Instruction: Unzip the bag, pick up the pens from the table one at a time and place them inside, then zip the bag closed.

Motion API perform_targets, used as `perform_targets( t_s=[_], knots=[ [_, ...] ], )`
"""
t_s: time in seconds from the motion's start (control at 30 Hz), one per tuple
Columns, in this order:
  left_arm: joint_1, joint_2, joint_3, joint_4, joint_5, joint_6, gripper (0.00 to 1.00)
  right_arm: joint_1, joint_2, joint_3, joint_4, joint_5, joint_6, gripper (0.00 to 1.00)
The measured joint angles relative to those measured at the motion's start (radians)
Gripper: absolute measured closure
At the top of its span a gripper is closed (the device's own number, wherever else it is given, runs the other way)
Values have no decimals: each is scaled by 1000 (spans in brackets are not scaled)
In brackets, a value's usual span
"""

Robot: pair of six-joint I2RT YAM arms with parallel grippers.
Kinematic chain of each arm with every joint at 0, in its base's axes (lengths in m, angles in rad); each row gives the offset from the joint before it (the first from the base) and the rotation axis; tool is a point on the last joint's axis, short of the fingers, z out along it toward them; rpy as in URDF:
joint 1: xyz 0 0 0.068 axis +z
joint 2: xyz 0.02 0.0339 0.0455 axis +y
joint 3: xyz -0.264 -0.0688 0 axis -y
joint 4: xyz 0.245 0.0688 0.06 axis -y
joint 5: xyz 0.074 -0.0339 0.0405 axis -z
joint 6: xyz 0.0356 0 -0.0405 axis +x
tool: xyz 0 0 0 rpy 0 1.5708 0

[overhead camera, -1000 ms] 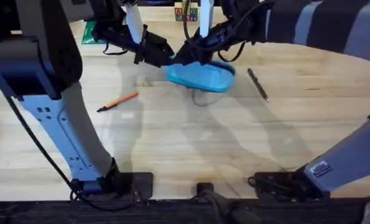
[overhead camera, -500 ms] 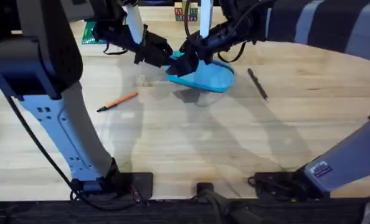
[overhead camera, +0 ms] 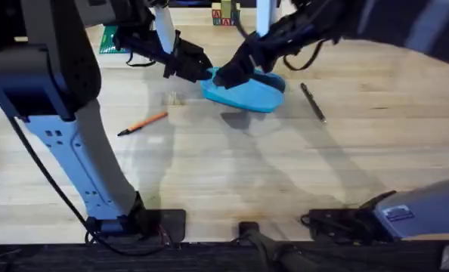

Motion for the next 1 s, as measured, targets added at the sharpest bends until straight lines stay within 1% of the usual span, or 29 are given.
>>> perform_targets(
  t_s=[0.03,0.1,0.13,0.2,0.23,0.27,0.3,0.33,0.37,0.4,0.47,0.77,0.9,0.93,1.0],
  knots=[
    [0,0,0,0,0,0,959,-3,-71,0,-43,66,0,5],
    [0,0,0,0,0,0,959,-4,-112,0,-74,107,-1,5],
    [0,0,0,0,0,-1,920,-4,-132,0,-90,128,0,5],
    [0,0,0,-1,-1,4,687,-5,-166,0,-123,166,-1,5],
    [0,0,0,-1,-1,3,545,-5,-181,0,-140,183,0,4],
    [-2,0,0,-1,0,3,365,-5,-197,0,-157,197,-1,4],
    [-2,0,0,-1,0,3,220,-5,-209,0,-169,207,-1,4],
    [-2,0,0,-1,-1,1,144,-6,-221,0,-183,216,-1,5],
    [-2,0,0,-3,-1,3,108,-7,-234,0,-196,224,-1,5],
    [-2,0,0,-3,-1,-1,36,-7,-244,0,-208,230,-1,5],
    [-2,0,0,-3,0,3,10,-8,-266,0,-232,237,-1,4],
    [-1,0,0,-3,-6,3,6,-12,-324,0,-282,251,-4,4],
    [11,0,0,-19,-8,4,6,-22,-327,0,-298,252,-4,4],
    [26,-8,0,-48,-24,25,6,-26,-328,0,-310,253,-4,4],
    [34,-39,0,-62,-51,39,5,-26,-328,0,-312,253,-4,4]
  ],
)
